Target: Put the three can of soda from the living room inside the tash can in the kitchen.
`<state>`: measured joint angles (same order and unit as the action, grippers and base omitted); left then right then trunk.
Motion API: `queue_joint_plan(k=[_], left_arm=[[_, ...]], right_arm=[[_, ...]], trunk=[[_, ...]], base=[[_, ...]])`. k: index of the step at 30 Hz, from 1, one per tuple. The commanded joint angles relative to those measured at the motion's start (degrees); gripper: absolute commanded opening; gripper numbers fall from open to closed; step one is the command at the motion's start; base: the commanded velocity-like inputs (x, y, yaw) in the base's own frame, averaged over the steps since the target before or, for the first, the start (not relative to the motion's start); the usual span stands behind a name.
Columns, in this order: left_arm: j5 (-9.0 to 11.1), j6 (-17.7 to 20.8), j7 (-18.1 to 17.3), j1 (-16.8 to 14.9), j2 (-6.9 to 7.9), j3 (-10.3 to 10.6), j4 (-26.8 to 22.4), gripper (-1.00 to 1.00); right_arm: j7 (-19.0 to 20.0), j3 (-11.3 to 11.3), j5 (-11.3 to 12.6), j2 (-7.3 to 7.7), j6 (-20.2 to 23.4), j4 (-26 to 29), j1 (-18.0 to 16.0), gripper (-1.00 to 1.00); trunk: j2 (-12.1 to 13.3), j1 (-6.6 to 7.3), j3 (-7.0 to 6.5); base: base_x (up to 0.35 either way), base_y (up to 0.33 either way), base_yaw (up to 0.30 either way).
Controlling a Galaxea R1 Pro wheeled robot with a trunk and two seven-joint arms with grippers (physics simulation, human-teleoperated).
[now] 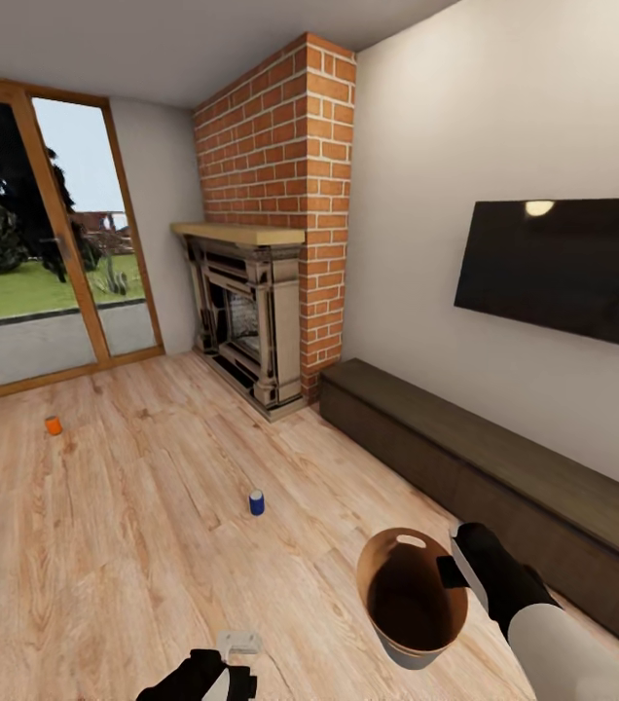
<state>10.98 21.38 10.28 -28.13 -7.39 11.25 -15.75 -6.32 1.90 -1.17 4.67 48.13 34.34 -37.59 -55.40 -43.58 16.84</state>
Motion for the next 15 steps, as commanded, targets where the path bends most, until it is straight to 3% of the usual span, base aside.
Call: queue_joint_plan(k=[1,15], left_arm=[[0.00,-0.01,0.00,0.00,-0.01,0.00,-0.02,1.00],[0.00,-1.52,-0.35,-0.05,-0.08,0.00,-0.07,1.00]], right_arm=[[0.17,0.03,0.46,-0.04,-0.05,0.02,-0.03,-1.00],[0.17,0.12,0.47,0.07,-0.05,0.03,-0.03,-1.00]], trunk=[[-0.01,0.00,0.02],[-0.01,0.00,0.11]], base=[[0.000,0.000,0.000],[0.000,0.000,0.000]])
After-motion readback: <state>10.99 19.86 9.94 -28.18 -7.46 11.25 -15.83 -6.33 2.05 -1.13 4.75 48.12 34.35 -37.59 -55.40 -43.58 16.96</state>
